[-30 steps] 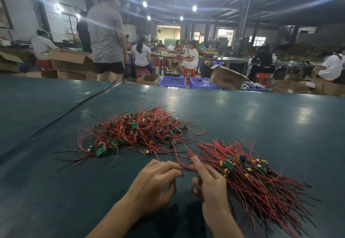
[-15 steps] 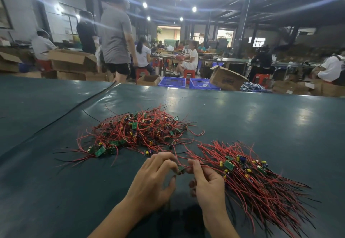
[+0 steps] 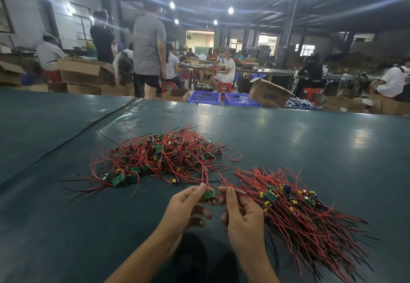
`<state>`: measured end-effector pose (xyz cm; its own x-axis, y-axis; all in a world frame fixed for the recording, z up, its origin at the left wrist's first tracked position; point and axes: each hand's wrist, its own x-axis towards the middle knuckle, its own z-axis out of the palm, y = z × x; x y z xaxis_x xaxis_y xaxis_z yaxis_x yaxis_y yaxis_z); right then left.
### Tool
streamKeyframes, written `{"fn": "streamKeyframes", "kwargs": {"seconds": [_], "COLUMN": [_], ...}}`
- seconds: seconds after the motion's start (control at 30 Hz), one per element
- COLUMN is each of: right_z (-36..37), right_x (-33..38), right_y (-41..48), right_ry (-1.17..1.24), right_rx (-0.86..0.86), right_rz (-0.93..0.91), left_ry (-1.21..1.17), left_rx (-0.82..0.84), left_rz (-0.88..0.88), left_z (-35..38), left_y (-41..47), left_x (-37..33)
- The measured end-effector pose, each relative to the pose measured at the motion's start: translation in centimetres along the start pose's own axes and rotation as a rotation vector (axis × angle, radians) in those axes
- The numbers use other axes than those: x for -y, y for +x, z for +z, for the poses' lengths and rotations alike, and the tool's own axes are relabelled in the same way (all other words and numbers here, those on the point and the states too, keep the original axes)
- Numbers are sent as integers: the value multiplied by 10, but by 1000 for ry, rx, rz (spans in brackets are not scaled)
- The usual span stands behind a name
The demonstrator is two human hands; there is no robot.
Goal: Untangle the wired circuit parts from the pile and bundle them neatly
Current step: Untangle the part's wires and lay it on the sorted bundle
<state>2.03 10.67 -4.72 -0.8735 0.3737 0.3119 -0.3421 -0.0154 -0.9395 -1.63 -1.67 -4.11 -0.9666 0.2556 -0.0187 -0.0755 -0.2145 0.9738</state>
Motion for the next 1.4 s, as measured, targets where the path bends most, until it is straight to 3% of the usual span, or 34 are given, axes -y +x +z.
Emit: {"fn": "streamKeyframes", "kwargs": {"seconds": [0.17,0.3,0.57,0.7,0.97,1.23,1.4], "right_z": [-5,-7,1,3,1,-25,-18], "right_x": [-4,-7,-8,-6,-7,-8,-8], "right_y": [3,4,1,-1,1,23,17], "right_ry": [-20,-56,-54,-50,-35,198,192], "right_rx": [-50,34,136,153,50,-297,-232], "right_rz": [42,62,32,26,119,327,293], "left_ry": [-29,33,113,92,63,199,199], "left_rx": [-48,-4,96,112,97,142,106], "left_rz": [55,52,-195,-155,-140,-37,-42], "left_z": [3,4,10,8,10,-4,-4], "left_y": [-1,-3,-8,-7,-7,-3,0], "left_x": [0,2,-5,-6,-6,-13,-5]}}
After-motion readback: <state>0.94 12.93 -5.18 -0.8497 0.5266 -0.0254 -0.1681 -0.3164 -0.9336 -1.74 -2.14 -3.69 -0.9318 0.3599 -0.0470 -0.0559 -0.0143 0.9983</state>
